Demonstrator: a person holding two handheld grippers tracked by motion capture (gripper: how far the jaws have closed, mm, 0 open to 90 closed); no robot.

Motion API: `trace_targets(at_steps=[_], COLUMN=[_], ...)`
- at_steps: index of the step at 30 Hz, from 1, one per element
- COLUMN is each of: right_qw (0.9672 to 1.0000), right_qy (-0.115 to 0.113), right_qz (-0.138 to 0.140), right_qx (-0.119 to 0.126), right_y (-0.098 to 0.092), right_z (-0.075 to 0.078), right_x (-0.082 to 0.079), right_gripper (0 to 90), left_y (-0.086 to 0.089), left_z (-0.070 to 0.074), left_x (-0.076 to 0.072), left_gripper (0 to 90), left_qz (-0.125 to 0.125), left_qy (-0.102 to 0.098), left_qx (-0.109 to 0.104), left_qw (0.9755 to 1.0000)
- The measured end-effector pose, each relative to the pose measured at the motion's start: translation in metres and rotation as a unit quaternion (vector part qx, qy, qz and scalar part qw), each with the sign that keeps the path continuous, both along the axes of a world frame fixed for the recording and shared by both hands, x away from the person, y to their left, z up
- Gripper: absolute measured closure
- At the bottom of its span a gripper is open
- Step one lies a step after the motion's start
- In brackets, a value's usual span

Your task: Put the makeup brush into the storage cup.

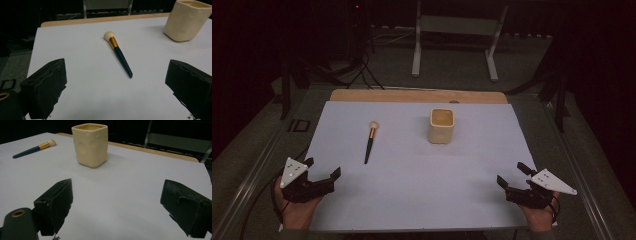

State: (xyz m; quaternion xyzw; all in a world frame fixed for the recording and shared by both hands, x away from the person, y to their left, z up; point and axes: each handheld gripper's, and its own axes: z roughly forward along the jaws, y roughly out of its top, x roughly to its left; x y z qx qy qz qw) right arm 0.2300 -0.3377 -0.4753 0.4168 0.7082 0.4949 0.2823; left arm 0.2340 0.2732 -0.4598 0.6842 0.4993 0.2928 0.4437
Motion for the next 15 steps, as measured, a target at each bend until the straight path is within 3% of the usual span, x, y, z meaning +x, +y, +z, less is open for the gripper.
trace_targets(at_steps=[8, 15], right_qw=[1.0, 1.0], right_qy=[-0.005, -0.005], right_qz=[0.0, 0.002], right_qx=[-0.002, -0.003], right_y=[0.0, 0.0], right_z=[0.001, 0.001], right_x=[-0.001, -0.001], right_gripper=[10.8, 10.8], left_y=[-0.018, -0.041], left_z=[0.013, 0.016], left_x=[0.017, 0.036], left_gripper=[4.0, 4.1], left_qz=[0.002, 0.0], left_qy=[-0.013, -0.015], left_qx=[0.005, 0.029], left_qw=[0.9999, 0.9995])
